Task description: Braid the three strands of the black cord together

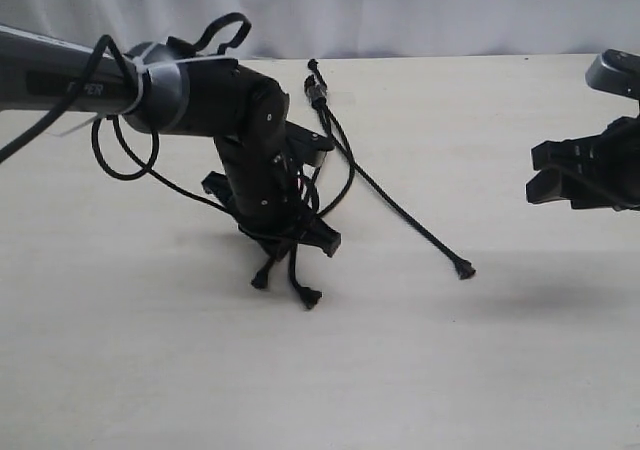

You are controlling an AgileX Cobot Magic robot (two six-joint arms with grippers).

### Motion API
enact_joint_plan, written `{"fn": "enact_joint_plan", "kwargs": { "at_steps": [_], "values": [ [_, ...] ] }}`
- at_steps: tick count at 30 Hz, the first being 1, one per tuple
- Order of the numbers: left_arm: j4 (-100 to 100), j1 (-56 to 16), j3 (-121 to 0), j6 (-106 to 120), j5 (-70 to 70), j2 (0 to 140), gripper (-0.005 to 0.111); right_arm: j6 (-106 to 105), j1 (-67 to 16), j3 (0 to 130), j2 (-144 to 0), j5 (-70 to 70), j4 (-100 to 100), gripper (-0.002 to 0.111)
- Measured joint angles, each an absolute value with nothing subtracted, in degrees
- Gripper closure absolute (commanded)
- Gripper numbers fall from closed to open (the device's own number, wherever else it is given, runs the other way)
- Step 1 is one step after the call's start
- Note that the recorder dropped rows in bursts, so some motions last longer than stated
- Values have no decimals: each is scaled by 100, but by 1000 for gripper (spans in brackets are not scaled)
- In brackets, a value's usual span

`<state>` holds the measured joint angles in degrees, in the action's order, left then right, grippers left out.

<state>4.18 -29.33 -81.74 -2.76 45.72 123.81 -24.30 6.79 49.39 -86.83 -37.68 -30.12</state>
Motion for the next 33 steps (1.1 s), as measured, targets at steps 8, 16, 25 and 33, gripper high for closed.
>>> {"fn": "enact_joint_plan", "kwargs": {
  "at_steps": [8, 16, 25, 33],
  "values": [
    [1068, -3006, -8009, -287, 4210, 12381, 90, -2606, 679, 4939, -8683, -3780, -3241, 55],
    [1117, -2770, -7961, -41, 4595, 11933, 59, -2777, -27, 4939, -8683, -3793, -3241, 55],
    [1128, -1454, -7938, 520, 5192, 10920, 59, -2454, -1955, 5241, -9280, -3683, -2970, 55],
    [2371, -671, -7280, 1652, 5448, 10422, 59, -1025, -3351, 6297, -10534, -3631, -1139, 55]
  ]
}}
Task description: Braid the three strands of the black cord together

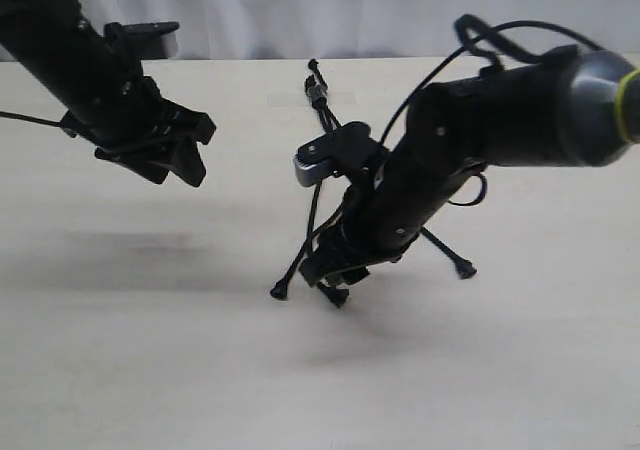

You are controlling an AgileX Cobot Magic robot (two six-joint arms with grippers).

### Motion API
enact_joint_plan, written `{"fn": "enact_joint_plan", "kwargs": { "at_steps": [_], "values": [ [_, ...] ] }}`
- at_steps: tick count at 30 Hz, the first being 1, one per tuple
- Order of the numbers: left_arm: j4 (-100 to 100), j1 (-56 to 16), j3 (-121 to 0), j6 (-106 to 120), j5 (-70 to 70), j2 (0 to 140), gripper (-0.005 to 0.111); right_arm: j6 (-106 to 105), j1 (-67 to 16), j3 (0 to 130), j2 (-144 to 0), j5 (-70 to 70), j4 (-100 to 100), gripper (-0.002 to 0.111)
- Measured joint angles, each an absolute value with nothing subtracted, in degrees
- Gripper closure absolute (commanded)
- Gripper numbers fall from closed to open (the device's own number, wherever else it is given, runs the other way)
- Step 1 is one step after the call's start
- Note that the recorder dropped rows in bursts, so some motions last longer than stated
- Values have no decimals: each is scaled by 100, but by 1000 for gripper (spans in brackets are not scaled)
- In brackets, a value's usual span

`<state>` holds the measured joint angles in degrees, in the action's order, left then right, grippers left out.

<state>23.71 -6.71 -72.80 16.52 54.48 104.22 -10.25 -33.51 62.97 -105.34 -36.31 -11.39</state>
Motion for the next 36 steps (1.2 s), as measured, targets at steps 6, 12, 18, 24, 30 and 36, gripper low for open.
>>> {"fn": "enact_joint_plan", "kwargs": {
  "at_steps": [6, 12, 18, 24, 30, 36],
  "values": [
    [2585, -362, -6824, 1847, 5448, 10317, 59, -737, -3606, 6707, -11230, -3641, -736, 64],
    [2607, -337, -6504, 1930, 5408, 10303, 59, -692, -3606, 6736, -11476, -3812, -481, 90],
    [2707, -337, -6434, 1931, 5363, 10303, 59, -961, -3606, 6758, -11544, -4037, -423, 104],
    [2712, -337, -6434, 1931, 5347, 10303, 60, -1044, -3581, 6766, -11218, -4141, -190, 104],
    [2734, -337, -6291, 1939, 5347, 10298, 60, -1000, -3046, 6781, -10881, -4165, -114, 104],
    [2745, -337, -5819, 1939, 5145, 10289, 65, -990, -2342, 6781, -10881, -4117, -76, 104]
  ]
}}
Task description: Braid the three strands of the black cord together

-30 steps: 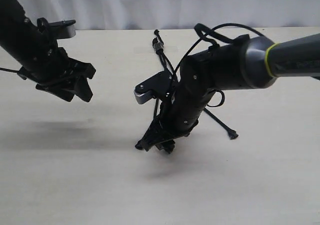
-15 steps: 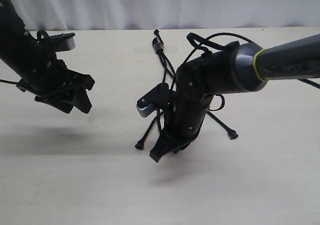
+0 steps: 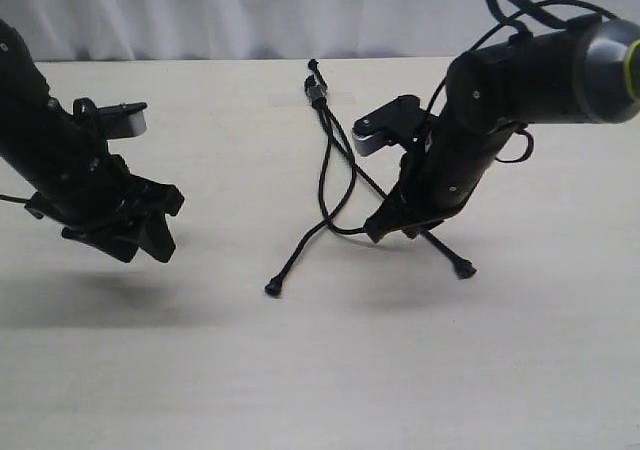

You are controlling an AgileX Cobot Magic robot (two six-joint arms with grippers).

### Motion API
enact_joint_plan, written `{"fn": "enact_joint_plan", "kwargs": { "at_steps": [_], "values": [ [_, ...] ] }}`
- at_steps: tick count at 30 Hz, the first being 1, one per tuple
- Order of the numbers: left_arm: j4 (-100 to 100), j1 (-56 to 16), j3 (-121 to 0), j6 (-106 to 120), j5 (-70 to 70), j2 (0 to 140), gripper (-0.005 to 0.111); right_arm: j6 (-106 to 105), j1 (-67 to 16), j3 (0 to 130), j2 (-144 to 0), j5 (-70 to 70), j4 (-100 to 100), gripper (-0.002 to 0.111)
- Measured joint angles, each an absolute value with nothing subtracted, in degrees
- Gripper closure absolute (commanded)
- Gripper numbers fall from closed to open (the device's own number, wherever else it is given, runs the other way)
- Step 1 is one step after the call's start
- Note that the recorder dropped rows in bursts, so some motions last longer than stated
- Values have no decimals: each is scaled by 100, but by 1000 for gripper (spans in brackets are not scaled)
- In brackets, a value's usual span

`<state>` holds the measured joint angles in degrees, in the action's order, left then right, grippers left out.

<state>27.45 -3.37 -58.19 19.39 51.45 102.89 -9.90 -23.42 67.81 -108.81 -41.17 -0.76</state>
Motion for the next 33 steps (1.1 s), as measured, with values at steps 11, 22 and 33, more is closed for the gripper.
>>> {"fn": "enact_joint_plan", "kwargs": {
  "at_steps": [11, 22, 33],
  "values": [
    [2745, -337, -5620, 2083, 4855, 10289, 102, -977, -1482, 6781, -11584, -3683, -149, 104],
    [2880, -337, -5620, 2142, 4423, 10289, 102, -2903, -2051, 6751, -11724, -4651, -2670, 104],
    [3337, -1207, -5620, 2135, 3335, 10440, 102, -2868, -2140, 6728, -11748, -4785, -3013, 104]
  ]
}}
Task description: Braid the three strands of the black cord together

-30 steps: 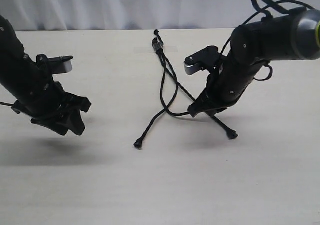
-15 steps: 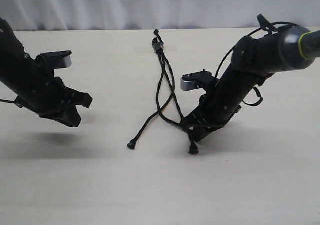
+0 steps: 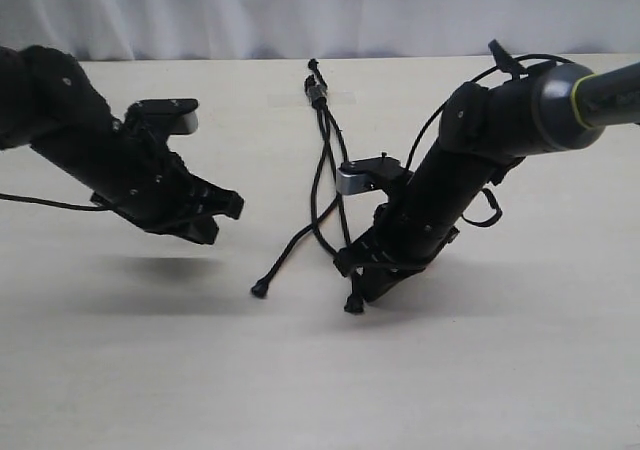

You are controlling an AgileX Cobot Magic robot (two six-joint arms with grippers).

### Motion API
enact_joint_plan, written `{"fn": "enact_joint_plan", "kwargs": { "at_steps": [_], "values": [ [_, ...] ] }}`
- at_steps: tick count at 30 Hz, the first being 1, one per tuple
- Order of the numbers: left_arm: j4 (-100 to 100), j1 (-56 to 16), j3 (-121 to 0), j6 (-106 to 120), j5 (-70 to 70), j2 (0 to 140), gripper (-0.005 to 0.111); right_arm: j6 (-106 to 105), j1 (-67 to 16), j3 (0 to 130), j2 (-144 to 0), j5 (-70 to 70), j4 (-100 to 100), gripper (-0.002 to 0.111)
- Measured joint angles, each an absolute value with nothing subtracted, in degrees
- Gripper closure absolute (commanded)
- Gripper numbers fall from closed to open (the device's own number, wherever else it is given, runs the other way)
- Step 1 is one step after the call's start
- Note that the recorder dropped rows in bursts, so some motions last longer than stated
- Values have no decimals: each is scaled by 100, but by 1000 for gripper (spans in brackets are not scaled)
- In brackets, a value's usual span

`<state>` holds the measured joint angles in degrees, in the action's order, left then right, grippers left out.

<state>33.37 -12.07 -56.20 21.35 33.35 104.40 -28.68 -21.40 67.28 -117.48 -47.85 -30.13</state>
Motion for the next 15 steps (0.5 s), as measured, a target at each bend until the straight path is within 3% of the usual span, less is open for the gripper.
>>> {"fn": "enact_joint_plan", "kwargs": {
  "at_steps": [15],
  "values": [
    [4084, -2169, -5643, 1826, 2569, 11380, 102, -2348, -2140, 6728, -11761, -4679, -3120, 104]
  ]
}}
